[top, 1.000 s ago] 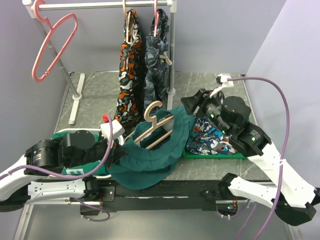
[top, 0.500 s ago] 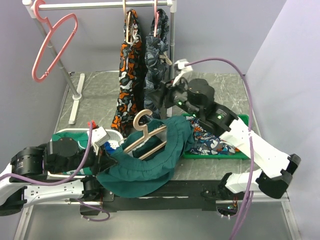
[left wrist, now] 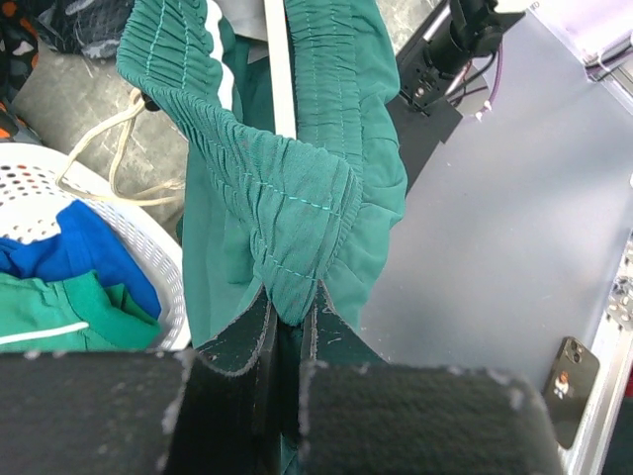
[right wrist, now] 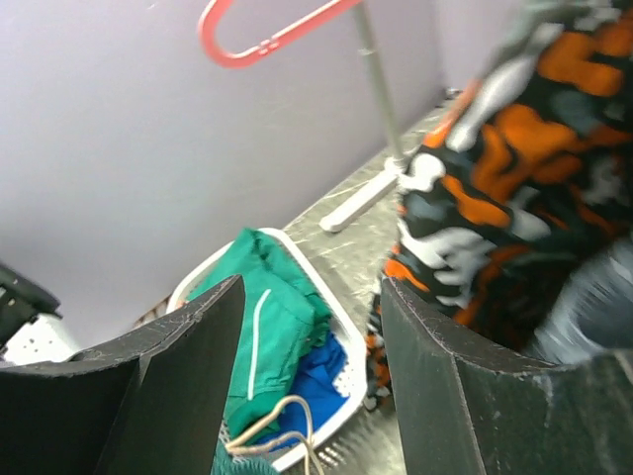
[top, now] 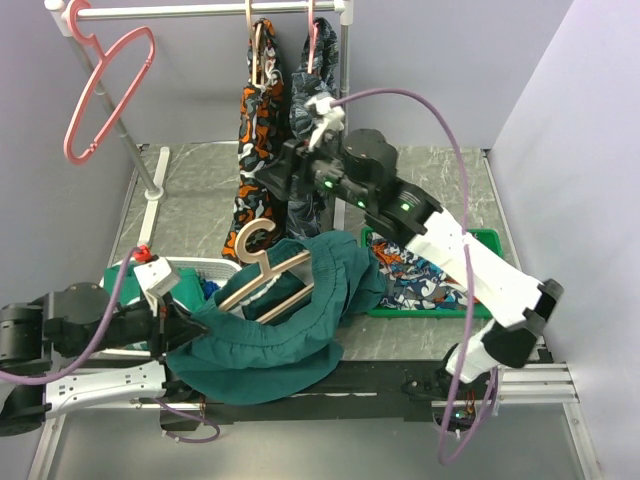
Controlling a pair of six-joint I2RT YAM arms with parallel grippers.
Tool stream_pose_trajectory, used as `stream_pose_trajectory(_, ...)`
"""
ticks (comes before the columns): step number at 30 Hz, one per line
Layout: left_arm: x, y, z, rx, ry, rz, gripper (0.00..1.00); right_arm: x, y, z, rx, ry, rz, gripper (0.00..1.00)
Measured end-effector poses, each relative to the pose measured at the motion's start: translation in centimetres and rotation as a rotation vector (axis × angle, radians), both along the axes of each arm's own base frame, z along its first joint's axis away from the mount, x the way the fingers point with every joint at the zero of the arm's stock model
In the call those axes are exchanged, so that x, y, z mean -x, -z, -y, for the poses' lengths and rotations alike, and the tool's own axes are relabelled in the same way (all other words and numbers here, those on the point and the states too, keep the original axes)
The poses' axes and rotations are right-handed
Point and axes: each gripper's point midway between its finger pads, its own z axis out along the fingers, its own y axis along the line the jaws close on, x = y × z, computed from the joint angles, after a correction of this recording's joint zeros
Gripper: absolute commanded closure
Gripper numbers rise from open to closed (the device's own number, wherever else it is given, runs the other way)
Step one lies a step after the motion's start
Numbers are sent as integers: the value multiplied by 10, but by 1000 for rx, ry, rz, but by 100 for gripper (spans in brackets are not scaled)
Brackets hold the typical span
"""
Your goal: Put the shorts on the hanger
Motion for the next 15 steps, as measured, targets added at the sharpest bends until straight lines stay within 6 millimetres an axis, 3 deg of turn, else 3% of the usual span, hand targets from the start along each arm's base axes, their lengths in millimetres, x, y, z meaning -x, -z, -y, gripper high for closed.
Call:
stream_pose_trajectory(6, 7, -3, -14, -19, 6, -13, 99, -7, 18, -46, 31, -116, -15, 34)
stream_pose_trajectory(12, 11, -11, -28, -13, -4, -12, 99, -25, 63, -95, 109, -173, -74, 33)
stream_pose_trajectory(15, 11, -9, -29, -21, -7, -16, 99, -36, 92, -104, 155, -138, -117, 33)
